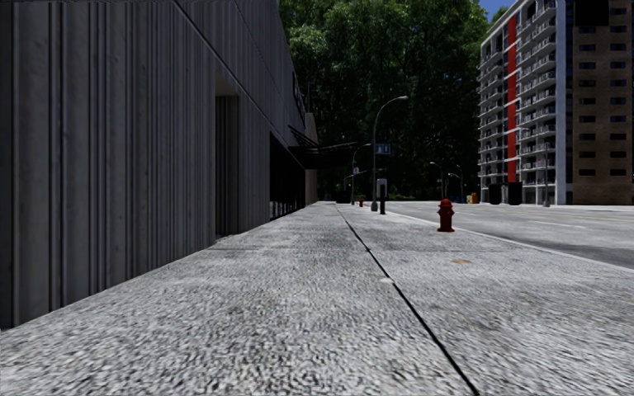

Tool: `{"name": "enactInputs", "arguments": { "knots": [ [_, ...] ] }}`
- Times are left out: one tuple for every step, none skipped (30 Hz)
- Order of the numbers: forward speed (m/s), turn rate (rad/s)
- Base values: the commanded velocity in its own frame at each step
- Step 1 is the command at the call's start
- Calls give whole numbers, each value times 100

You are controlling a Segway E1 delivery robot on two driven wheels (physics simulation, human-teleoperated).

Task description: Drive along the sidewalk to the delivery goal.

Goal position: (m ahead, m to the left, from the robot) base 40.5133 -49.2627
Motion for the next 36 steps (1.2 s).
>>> {"name": "enactInputs", "arguments": {
  "knots": [
    [200, 0],
    [200, 0],
    [200, 0],
    [200, 0],
    [200, 0],
    [200, 0],
    [200, 0],
    [200, 0],
    [200, 0],
    [200, 0],
    [200, 0],
    [200, 0],
    [200, 0],
    [200, 0],
    [200, 0],
    [200, 0],
    [200, 0],
    [200, 0],
    [200, 0],
    [200, 0],
    [200, 0],
    [200, 0],
    [200, 0],
    [200, 0],
    [200, 0],
    [200, 0],
    [200, -11],
    [200, -31],
    [200, -31],
    [200, -59],
    [200, -102],
    [200, -107],
    [200, -39],
    [200, -39],
    [200, 0],
    [200, 0]
  ]
}}
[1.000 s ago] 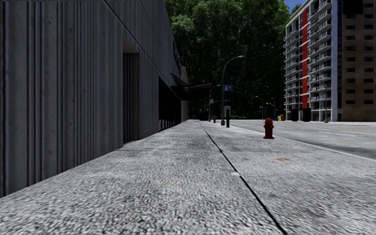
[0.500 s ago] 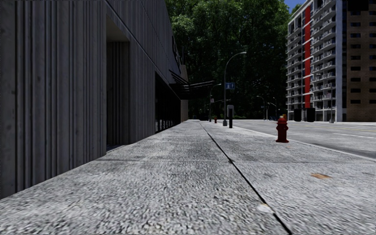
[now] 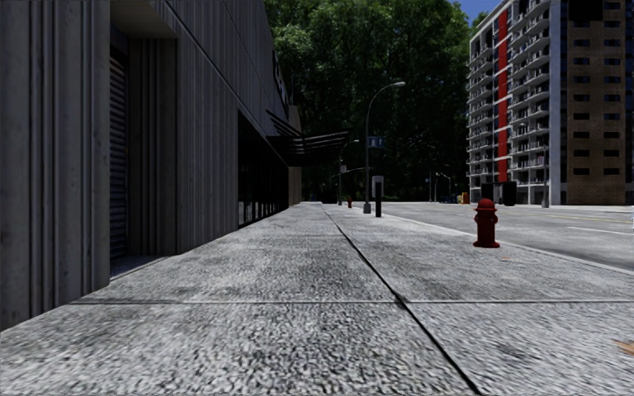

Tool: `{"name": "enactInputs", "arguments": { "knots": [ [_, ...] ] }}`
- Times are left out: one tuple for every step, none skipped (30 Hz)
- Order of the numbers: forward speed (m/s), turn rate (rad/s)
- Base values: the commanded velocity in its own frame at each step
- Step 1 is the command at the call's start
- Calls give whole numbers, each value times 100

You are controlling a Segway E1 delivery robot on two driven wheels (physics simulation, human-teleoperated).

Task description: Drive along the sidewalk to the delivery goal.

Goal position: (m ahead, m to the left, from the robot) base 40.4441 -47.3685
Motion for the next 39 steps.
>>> {"name": "enactInputs", "arguments": {
  "knots": [
    [200, 0],
    [200, 0],
    [200, 0],
    [200, 0],
    [200, 0],
    [200, 0],
    [200, 0],
    [200, 0],
    [200, 0],
    [200, 0],
    [200, 0],
    [200, 0],
    [200, 0],
    [200, 0],
    [200, 0],
    [200, 0],
    [200, 0],
    [200, 0],
    [200, 0],
    [200, 0],
    [200, 0],
    [200, 0],
    [200, 0],
    [200, 0],
    [200, 0],
    [200, 0],
    [200, 0],
    [200, 0],
    [200, 0],
    [200, 0],
    [200, 0],
    [200, 0],
    [200, 0],
    [200, 0],
    [200, 0],
    [200, 0],
    [200, 0],
    [200, 0],
    [200, 0]
  ]
}}
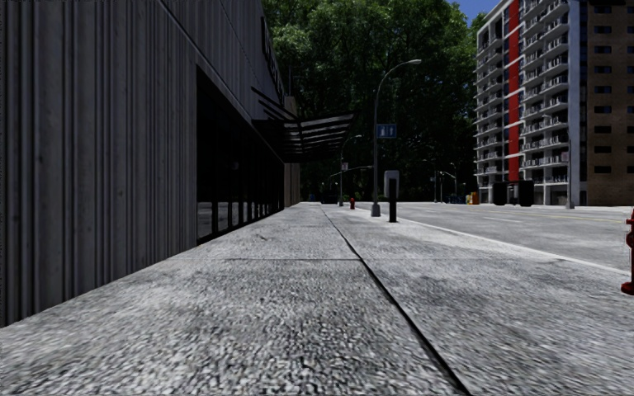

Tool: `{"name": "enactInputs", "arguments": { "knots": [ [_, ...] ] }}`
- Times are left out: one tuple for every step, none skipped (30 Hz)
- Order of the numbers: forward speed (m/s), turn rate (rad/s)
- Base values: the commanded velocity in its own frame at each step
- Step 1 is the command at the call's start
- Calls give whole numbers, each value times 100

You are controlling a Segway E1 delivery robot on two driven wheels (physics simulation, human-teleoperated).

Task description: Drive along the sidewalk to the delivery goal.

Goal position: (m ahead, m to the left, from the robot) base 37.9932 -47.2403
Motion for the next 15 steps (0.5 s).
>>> {"name": "enactInputs", "arguments": {
  "knots": [
    [200, 0],
    [200, 0],
    [200, 0],
    [200, 0],
    [200, 0],
    [200, 0],
    [200, 0],
    [200, 0],
    [200, 0],
    [200, 0],
    [200, 0],
    [200, 0],
    [200, 0],
    [200, 0],
    [200, 0]
  ]
}}
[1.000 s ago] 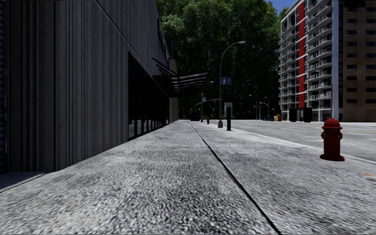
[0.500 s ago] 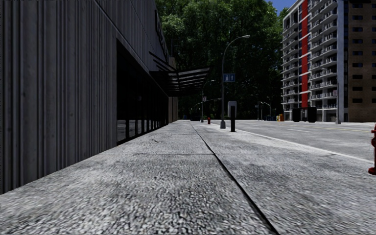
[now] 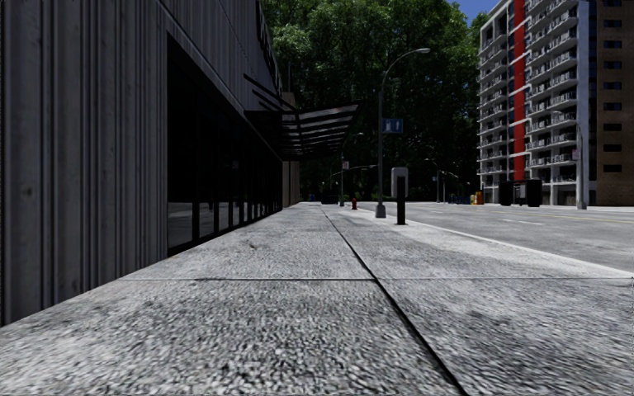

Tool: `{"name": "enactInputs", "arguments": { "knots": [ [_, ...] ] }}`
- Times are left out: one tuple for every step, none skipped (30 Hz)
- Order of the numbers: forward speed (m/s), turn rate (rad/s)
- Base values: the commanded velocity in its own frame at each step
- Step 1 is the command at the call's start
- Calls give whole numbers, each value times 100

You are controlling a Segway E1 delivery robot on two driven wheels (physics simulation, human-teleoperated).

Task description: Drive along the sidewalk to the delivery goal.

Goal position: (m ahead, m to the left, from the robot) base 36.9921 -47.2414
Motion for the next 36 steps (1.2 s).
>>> {"name": "enactInputs", "arguments": {
  "knots": [
    [200, 0],
    [200, 0],
    [200, 0],
    [200, 0],
    [200, 0],
    [200, 0],
    [200, 0],
    [200, 0],
    [200, 0],
    [200, 0],
    [200, 0],
    [200, 0],
    [200, 0],
    [200, 0],
    [200, 0],
    [200, 0],
    [200, 0],
    [200, 0],
    [200, 0],
    [200, 0],
    [200, 0],
    [200, 0],
    [200, 0],
    [200, 0],
    [200, 0],
    [200, 0],
    [200, 0],
    [200, 0],
    [200, 0],
    [200, 0],
    [200, 0],
    [200, 0],
    [200, 0],
    [200, 0],
    [200, 0],
    [200, 0]
  ]
}}
